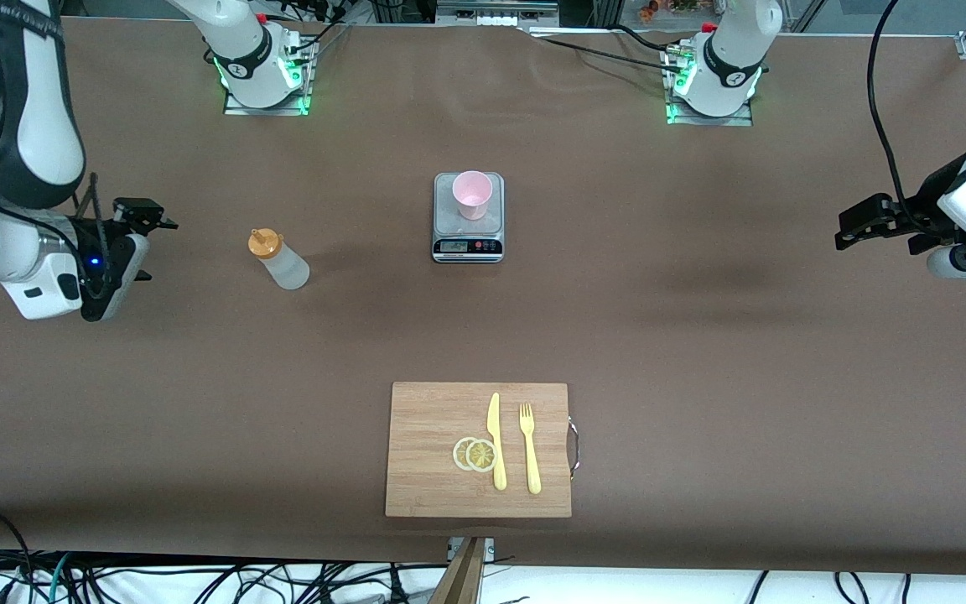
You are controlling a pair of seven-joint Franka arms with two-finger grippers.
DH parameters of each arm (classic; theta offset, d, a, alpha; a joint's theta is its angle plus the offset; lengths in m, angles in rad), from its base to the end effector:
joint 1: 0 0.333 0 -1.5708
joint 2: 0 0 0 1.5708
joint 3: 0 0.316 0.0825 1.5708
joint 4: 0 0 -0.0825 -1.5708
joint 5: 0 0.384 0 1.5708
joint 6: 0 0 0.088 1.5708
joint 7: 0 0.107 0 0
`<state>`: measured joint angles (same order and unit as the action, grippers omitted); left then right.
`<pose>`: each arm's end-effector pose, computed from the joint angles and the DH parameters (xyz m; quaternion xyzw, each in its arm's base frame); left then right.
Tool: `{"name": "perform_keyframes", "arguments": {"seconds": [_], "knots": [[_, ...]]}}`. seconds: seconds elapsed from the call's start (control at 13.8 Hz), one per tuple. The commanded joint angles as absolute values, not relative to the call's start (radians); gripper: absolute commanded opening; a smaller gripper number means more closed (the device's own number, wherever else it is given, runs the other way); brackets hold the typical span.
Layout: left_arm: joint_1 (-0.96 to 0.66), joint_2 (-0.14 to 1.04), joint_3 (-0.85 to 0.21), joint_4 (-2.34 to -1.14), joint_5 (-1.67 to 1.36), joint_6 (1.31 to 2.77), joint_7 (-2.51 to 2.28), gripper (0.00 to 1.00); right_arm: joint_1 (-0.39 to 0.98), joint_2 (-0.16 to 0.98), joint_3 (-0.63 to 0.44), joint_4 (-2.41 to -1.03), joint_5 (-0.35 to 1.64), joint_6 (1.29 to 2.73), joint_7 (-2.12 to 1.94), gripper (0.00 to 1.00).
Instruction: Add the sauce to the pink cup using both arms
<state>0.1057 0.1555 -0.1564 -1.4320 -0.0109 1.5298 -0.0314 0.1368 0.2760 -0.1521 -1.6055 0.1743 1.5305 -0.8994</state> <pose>0.5965 -0.0240 0.5977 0.9994 -0.0091 -0.0286 0.0164 0.6025 0.0181 0.4475 -0.8936 -0.4092 0.1257 0.1349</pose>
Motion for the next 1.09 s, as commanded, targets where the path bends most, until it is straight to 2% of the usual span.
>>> {"name": "perform_keyframes", "arguments": {"seconds": [0.0, 0.22, 0.36, 0.51, 0.73, 1.02], "knots": [[0.103, 0.164, -0.152, -1.410, -0.037, 1.511, -0.012, 1.00, 0.132, 0.198, -0.130, -1.652, 0.135, 1.569, -0.546, 1.00], [0.095, 0.166, -0.150, -1.410, -0.037, 1.511, -0.012, 1.00, 0.144, 0.172, -0.118, -1.641, 0.126, 1.569, -0.156, 1.00], [0.095, 0.169, -0.150, -1.410, -0.037, 1.511, -0.012, 1.00, 0.155, 0.152, -0.069, -1.629, 0.004, 1.563, -0.002, 1.00], [0.095, 0.169, -0.150, -1.410, -0.037, 1.511, -0.012, 1.00, 0.153, 0.111, -0.049, -1.626, -0.037, 1.569, 0.171, 1.00], [0.095, 0.169, -0.150, -1.410, -0.037, 1.511, -0.012, 1.00, 0.141, 0.101, -0.058, -1.576, -0.020, 1.554, 0.213, 1.00], [0.092, 0.169, -0.150, -1.410, -0.037, 1.511, -0.011, 1.00, 0.132, 0.087, -0.069, -1.510, -0.008, 1.454, 0.212, 1.00]]}}
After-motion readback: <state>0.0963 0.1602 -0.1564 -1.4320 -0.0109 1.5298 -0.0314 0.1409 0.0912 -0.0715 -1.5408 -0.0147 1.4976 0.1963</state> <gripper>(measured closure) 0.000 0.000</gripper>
